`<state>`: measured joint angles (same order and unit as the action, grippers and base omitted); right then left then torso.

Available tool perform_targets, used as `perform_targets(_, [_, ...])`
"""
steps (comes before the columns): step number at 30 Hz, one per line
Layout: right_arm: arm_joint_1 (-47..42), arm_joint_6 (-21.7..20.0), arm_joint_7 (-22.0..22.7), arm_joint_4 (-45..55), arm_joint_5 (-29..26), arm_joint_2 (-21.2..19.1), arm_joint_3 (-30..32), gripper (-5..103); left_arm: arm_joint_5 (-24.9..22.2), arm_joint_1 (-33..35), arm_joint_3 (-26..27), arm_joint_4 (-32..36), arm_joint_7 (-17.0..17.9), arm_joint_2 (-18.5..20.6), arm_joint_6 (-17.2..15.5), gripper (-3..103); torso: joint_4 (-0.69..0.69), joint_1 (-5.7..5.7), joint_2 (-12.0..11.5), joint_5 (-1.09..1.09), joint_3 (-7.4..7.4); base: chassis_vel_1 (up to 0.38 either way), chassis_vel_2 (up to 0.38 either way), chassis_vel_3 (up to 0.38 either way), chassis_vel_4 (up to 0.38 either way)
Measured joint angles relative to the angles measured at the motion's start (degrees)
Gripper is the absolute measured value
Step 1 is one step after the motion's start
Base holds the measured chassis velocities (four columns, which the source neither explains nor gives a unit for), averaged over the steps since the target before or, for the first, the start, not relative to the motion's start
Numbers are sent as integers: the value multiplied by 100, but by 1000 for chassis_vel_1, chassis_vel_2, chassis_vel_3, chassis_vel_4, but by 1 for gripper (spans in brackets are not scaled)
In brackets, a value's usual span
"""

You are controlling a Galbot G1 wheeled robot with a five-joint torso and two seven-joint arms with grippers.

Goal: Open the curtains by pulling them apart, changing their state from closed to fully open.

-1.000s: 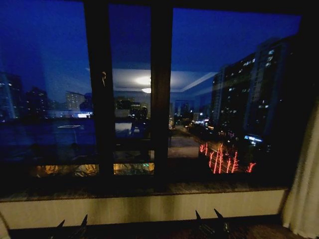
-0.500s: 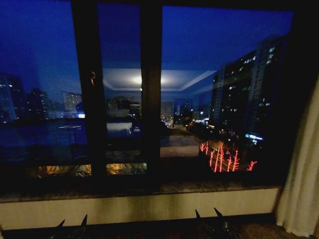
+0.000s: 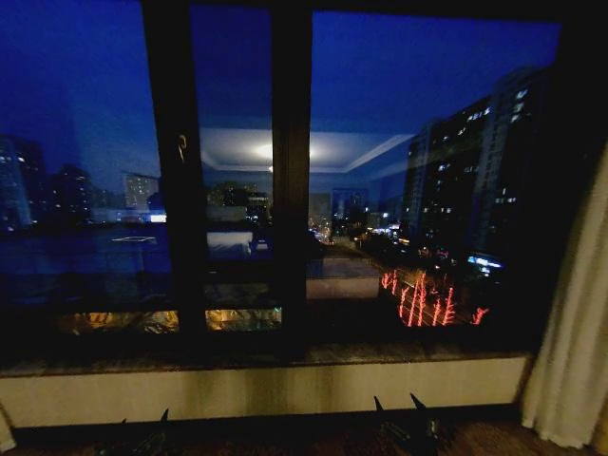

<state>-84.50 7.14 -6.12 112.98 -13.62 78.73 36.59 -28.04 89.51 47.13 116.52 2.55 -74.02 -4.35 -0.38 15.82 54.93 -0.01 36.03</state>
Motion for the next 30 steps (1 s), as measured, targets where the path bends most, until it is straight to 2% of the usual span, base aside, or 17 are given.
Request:
perform_targets(13, [5,14,-25,-42,23,0,10,100,8,-48,-57,-76,-4,0,36,100,0,-6,3,0,-2,200,-201,-201,211])
perform_targets(30, [25,57,-90,-131,93,0,-3,100,27,-130,-145,-226,-18,57,136,100,0,-2,0,-2,-1,5,-5,-8,5])
